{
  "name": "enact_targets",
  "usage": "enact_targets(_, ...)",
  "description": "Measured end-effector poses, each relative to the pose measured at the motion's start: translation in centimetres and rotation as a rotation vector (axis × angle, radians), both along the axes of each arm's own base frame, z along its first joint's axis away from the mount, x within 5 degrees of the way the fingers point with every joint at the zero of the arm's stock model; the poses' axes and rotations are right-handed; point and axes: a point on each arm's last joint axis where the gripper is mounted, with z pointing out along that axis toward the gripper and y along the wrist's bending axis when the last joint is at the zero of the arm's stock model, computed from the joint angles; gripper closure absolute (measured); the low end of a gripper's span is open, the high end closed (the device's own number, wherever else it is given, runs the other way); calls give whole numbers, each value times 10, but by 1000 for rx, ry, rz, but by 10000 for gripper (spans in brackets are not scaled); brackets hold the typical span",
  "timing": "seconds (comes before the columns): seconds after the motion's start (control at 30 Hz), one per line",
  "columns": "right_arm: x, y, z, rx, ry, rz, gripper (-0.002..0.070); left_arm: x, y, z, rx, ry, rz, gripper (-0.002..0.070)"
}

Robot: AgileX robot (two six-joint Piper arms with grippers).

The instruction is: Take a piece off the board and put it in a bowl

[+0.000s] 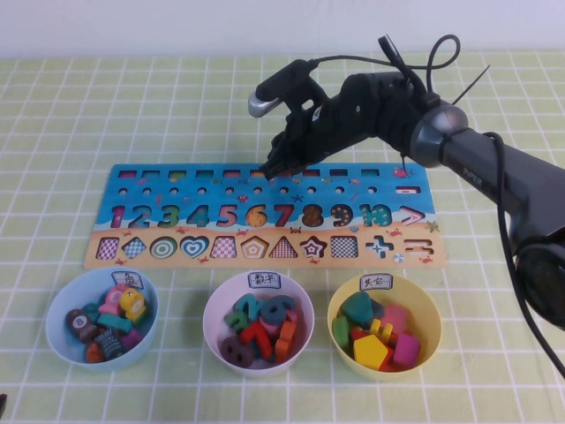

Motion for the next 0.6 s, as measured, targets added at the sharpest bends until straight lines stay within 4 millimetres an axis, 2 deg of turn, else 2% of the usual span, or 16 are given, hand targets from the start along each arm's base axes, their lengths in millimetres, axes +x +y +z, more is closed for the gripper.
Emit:
enact_targets(0.27, 0, 0, 0, -4, -2, 1, 512, 0, 0, 0, 0, 0, 0, 680)
enact_targets(0.43, -3, -2, 9, -13, -4, 9, 519, 0, 0, 0, 0, 0, 0, 680)
enact_targets(0.53, -3, -2, 27, 2, -29, 13, 625, 0, 0, 0, 0, 0, 0, 680)
enact_targets(0.6, -4, -2, 40, 12, -46, 17, 664, 0, 0, 0, 0, 0, 0, 680)
